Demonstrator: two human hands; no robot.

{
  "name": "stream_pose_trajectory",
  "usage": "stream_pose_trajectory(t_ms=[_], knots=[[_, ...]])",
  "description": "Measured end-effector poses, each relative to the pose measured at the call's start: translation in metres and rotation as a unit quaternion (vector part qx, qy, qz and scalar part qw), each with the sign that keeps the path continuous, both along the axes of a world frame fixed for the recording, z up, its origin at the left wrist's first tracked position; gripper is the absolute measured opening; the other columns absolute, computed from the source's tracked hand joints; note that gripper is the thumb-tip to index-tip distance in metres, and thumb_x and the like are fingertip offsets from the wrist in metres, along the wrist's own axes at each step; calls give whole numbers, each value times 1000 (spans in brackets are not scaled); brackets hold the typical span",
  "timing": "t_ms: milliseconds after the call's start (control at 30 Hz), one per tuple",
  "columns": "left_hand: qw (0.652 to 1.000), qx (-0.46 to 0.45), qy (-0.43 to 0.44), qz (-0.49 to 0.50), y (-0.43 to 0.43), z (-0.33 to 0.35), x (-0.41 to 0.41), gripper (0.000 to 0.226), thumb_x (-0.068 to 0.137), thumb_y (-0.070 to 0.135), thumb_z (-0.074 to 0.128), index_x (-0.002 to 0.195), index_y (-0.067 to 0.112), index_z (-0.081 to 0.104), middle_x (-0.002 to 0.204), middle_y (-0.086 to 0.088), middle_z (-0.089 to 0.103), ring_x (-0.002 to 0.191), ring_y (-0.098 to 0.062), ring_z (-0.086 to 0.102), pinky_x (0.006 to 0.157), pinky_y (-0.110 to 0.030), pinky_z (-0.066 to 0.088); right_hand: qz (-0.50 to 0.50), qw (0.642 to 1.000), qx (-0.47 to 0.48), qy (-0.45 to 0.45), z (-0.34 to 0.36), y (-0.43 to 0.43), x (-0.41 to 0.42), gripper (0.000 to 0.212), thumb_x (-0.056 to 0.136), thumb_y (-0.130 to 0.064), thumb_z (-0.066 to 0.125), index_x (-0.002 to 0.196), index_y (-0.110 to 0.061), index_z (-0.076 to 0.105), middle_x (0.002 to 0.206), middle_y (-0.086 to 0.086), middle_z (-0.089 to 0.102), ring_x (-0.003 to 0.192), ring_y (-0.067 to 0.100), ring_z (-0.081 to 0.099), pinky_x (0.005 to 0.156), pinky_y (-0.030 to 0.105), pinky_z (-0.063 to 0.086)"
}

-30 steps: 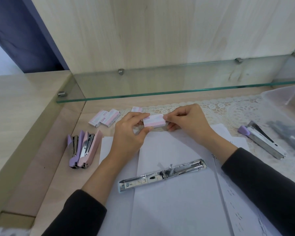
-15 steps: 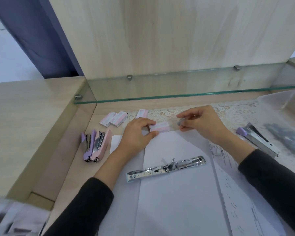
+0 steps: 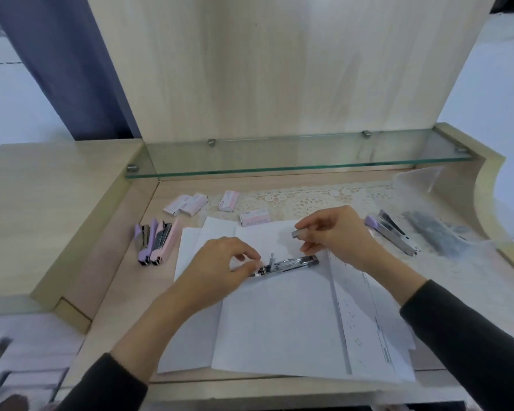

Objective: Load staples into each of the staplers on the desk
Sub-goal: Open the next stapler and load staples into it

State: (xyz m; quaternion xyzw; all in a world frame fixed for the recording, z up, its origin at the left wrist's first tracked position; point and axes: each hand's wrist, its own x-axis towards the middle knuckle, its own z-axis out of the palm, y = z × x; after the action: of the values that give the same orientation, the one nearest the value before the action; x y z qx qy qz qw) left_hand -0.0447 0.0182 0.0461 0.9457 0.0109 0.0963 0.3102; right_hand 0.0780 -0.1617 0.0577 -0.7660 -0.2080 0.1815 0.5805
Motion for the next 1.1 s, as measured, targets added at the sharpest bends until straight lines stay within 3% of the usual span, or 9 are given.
stream_pose_trajectory(t_ms=[67, 167, 233, 367, 500, 700, 867, 1000, 1100], knots=[[1000, 13, 11, 17, -6, -9, -4, 21, 82, 34, 64, 99, 23, 66, 95, 12, 62, 92, -6, 55, 88, -28, 44, 12, 999, -19, -26, 1, -1, -8, 11, 74, 3, 69, 72, -8, 68, 50, -2, 64, 49, 15, 64, 53, 25, 56], [997, 68, 23, 34, -12, -16, -7, 37, 83, 41, 60, 116, 24, 59, 111, 6, 60, 104, -11, 50, 92, -24, 37, 18, 988, -92, -122, 0, -1, -19, 12, 73, -7, 71, 70, -18, 69, 65, -9, 65, 50, 0, 55, 55, 12, 46], [992, 122, 5, 39, -18, -18, -6, 39, 85, 43, 56, 120, 25, 56, 114, 6, 59, 107, -13, 47, 89, -25, 33, 23, 980, -114, -163, -1, -2, -25, 14, 71, -9, 73, 69, -22, 69, 72, -11, 61, 51, -2, 50, 55, 9, 41], [984, 167, -27, 48, -26, -21, 0, 32, 88, 39, 54, 115, 24, 59, 110, 4, 59, 103, -16, 48, 80, -25, 29, 44, 979, -114, -164, -5, -6, -32, 11, 71, -6, 73, 78, -14, 73, 66, -13, 58, 51, -3, 47, 52, 5, 36], [981, 172, -81, 35, -26, -27, 1, 25, 88, 27, 57, 110, 18, 63, 105, 1, 61, 98, -20, 50, 78, -28, 31, 45, 971, -116, -202, -11, -9, -35, 12, 70, -11, 74, 79, -20, 74, 70, -18, 61, 64, -3, 48, 59, 3, 34], [977, 152, -145, 41, -24, -43, -5, 19, 69, 22, 66, 86, 12, 70, 75, 0, 65, 62, -23, 57, 56, -28, 33, 30, 973, -109, -201, -19, -12, -37, 14, 69, -13, 75, 76, -25, 73, 76, -16, 63, 79, 3, 44, 68, 12, 33], [977, 145, -150, 45, -24, -45, -5, 19, 68, 23, 64, 83, 13, 70, 73, 1, 65, 59, -21, 56, 56, -27, 35, 38, 971, -107, -211, -23, -9, -37, 15, 69, -12, 75, 77, -24, 74, 76, -21, 62, 77, 2, 47, 67, 12, 32], [975, 142, -162, 44, -24, -46, -4, 19, 68, 23, 64, 83, 13, 70, 73, 1, 65, 60, -21, 56, 55, -27, 38, 35, 974, -86, -206, -25, -7, -40, 15, 68, -5, 75, 79, -15, 74, 73, -18, 62, 68, -12, 52, 64, 4, 37], [975, 139, -167, 47, -24, -47, -4, 19, 68, 23, 65, 83, 12, 70, 73, 1, 65, 60, -21, 57, 55, -27, 38, 24, 977, -68, -201, -26, -7, -42, 21, 67, -2, 73, 81, -17, 74, 74, -15, 64, 68, -9, 55, 63, 5, 40]])
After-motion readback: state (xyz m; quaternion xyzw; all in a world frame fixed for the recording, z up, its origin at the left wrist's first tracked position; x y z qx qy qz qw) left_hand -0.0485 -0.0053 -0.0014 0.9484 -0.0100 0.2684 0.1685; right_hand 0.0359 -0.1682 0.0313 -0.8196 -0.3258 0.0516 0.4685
